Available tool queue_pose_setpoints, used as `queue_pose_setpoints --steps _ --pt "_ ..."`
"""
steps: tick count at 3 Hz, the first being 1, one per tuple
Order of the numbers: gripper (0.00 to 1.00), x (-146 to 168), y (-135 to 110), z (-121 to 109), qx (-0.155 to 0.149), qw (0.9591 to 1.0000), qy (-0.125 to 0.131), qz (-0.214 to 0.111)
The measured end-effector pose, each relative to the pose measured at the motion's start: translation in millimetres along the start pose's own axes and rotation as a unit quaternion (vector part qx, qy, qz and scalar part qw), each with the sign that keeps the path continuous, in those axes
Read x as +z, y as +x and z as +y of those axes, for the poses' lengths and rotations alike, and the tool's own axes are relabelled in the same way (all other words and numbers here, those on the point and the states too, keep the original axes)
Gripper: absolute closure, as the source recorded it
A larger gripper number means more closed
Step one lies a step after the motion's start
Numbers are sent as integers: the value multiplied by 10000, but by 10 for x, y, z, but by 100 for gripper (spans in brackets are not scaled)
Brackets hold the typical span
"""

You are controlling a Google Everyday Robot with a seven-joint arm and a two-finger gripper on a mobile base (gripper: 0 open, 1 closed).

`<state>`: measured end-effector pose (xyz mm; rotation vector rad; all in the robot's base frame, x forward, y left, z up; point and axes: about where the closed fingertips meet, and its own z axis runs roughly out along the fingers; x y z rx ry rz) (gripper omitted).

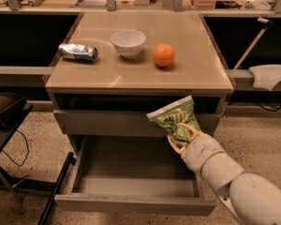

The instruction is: Place green jalapeno chip bag into middle drawer

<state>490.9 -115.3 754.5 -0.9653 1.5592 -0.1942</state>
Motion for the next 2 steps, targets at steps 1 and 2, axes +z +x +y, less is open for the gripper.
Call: queue_pose_setpoints --steps 1,2 --pt "100 551 377 6 -74 9993 -335 143" --pt "100 549 355 -17 -50 9995 -296 101"
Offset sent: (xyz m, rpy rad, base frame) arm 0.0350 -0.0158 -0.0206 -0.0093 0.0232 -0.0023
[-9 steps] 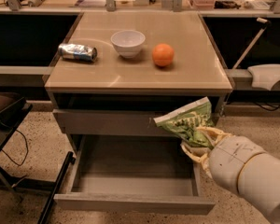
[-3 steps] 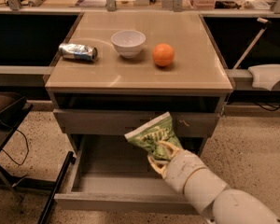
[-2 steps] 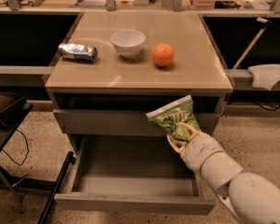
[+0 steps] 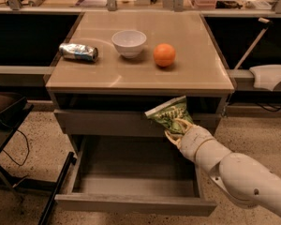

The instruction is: Place green jalapeno chip bag into middle drawer

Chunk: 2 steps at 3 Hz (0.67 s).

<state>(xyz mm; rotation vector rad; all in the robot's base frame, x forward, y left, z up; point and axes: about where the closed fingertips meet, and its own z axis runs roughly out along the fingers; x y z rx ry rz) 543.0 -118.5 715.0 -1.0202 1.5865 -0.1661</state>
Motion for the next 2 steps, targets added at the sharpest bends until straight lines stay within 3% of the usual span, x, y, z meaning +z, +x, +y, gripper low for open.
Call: queue_pose_setpoints --steps 1,2 --pt "100 263 182 373 280 9989 -382 44" --pt "100 603 440 872 775 9926 -933 100"
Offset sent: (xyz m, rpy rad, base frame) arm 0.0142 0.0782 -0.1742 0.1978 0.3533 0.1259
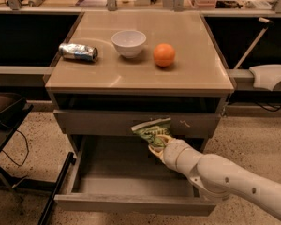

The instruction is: Place green jalapeno chip bag into middle drawer

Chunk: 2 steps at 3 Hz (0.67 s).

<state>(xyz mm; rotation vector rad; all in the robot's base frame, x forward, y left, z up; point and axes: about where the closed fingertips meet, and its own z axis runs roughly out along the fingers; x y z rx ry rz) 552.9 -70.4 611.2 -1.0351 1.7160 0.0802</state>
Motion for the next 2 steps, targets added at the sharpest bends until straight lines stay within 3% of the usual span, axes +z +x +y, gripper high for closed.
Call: queue_pose_setpoints --steps 1,2 --pt "100 240 165 270 301 9987 -414 18" --pt "100 257 171 294 304 9986 -443 18"
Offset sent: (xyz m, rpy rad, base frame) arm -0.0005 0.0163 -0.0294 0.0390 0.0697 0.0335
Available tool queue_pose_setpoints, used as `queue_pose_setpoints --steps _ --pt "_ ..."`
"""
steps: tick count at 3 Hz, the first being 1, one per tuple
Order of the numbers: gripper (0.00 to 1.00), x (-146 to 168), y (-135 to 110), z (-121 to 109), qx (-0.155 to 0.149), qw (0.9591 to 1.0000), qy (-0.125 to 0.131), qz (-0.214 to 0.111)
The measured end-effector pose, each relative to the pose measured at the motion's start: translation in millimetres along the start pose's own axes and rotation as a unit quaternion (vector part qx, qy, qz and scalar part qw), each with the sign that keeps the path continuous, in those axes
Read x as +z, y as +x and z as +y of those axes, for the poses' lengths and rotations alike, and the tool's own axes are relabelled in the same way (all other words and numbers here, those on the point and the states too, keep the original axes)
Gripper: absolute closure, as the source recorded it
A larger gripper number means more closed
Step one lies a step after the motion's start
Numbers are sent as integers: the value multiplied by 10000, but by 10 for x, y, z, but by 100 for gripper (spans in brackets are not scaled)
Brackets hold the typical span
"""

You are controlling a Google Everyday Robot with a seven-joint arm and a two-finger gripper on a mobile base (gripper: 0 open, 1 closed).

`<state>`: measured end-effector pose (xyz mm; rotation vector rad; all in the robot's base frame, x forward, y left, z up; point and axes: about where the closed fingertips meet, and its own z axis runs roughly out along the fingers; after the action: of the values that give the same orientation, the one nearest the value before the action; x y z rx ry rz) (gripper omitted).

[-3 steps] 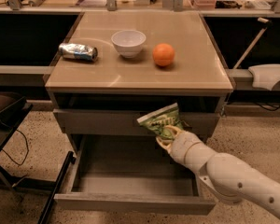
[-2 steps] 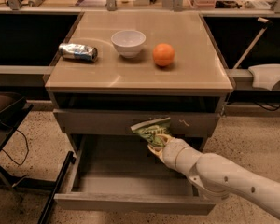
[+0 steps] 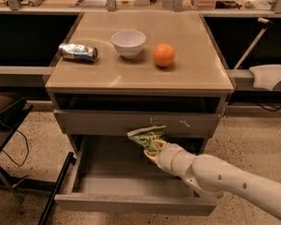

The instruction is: Place green jalapeno chip bag into middle drawer

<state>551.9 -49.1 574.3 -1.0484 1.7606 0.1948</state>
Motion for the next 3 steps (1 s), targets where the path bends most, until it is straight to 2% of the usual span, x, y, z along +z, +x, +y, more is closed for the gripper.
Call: queue_pose_setpoints --steps 1,2,3 --pt "100 99 97 33 -41 10000 39 -10" --pt "100 300 458 83 135 9997 144 120" --pt "100 449 789 160 338 9990 94 285"
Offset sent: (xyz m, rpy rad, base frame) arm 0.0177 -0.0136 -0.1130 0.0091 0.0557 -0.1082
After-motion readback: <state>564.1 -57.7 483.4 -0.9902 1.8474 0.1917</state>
